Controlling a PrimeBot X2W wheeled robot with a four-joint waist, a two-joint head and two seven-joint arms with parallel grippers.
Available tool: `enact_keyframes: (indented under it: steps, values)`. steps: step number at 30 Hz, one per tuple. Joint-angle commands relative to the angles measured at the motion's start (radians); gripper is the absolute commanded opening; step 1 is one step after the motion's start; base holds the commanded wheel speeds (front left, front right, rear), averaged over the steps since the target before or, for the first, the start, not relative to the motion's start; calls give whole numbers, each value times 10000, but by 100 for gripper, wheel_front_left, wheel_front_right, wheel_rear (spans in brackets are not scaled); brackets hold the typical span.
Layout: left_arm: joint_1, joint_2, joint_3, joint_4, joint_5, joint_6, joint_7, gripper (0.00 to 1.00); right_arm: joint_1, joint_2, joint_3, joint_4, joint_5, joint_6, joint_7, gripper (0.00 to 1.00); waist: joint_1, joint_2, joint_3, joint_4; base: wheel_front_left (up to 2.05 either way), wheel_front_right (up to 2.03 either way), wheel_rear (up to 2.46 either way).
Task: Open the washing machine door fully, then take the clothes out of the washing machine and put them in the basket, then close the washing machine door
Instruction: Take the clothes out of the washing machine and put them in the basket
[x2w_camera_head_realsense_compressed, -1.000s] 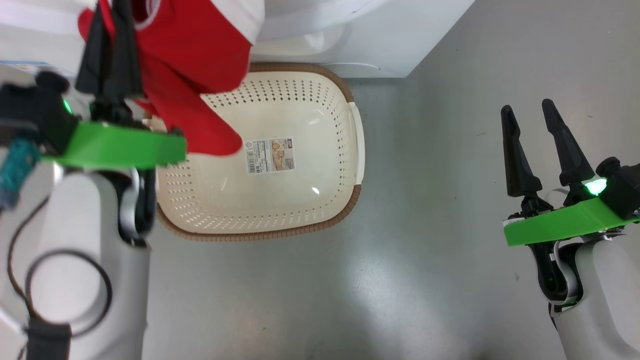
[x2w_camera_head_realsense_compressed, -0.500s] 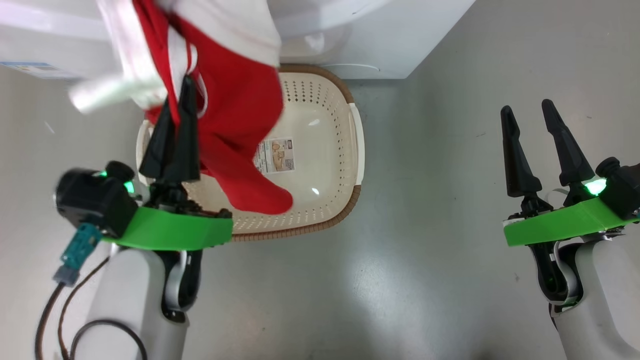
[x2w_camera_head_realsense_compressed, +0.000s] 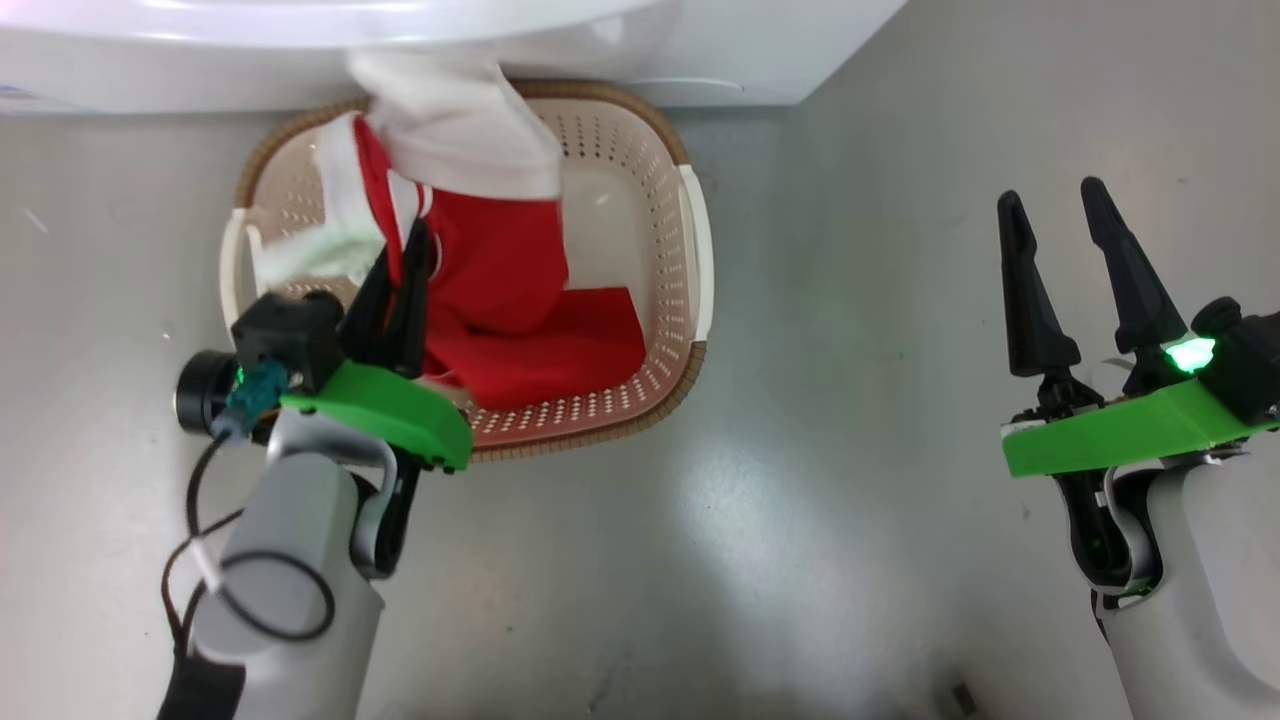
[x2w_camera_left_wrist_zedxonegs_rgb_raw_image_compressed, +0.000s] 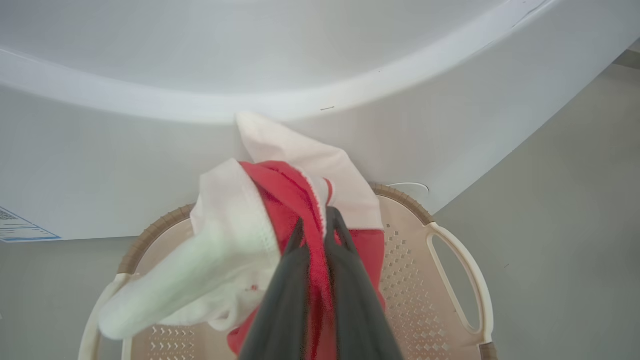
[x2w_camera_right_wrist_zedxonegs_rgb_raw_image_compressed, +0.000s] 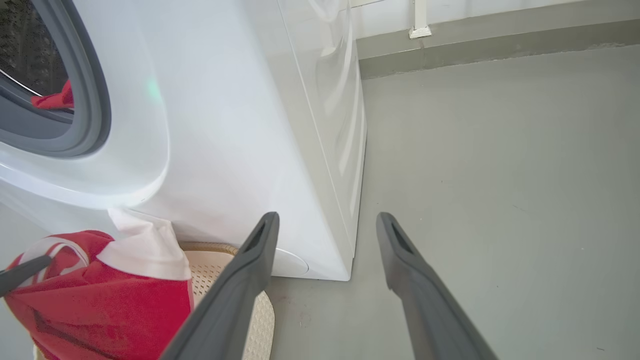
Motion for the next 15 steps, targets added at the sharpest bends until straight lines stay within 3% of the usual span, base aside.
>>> enact_keyframes:
  steps: [1,6,15]
  values:
    - [-264,236,215,515,145,-104,-80,0,26,75,249,-261,-62,60,-63,100,0,0,298,-175,0,0,0]
    - [-1377,235,117,2576,442,-261,-80,0,-142,161,226,-312,-32,60,-63,100,0,0,777,-402,0,0,0]
    - [-2573,291,96,4735,682,-390,-80,0,-335,281,297,-381,-42,60,-63,100,0,0,1242,-641,0,0,0]
